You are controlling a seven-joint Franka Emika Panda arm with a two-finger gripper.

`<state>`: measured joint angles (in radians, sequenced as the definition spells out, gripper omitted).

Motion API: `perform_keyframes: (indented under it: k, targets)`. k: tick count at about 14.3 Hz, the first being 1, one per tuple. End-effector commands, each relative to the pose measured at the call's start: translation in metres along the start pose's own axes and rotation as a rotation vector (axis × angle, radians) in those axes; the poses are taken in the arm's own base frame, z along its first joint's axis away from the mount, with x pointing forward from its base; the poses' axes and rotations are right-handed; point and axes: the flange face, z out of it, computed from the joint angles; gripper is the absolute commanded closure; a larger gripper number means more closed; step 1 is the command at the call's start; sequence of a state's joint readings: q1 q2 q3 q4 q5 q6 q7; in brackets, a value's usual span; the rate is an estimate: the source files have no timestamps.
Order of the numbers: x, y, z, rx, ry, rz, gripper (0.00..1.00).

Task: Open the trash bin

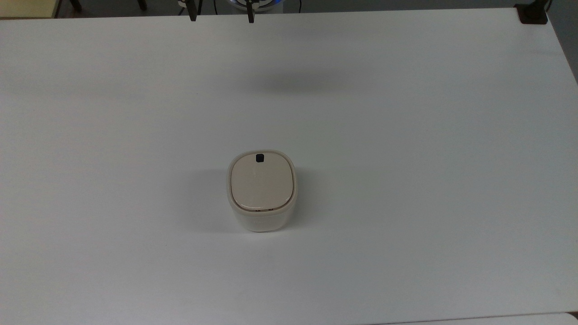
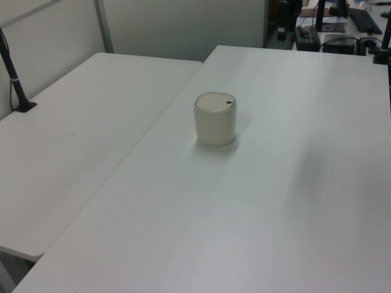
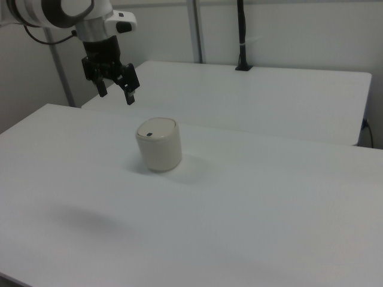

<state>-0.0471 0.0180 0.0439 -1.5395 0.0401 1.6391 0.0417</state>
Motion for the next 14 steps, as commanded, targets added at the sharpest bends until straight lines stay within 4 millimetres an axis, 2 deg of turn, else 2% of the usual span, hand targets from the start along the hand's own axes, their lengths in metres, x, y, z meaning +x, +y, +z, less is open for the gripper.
perform_keyframes:
  k: [1,14]
  targets:
    - [-0.003,-0.0028,-0.0004,0.01,0.016,-0.025,0.0]
    - [-0.0015,-0.003,0.0007,0.012,0.021,-0.042,0.0]
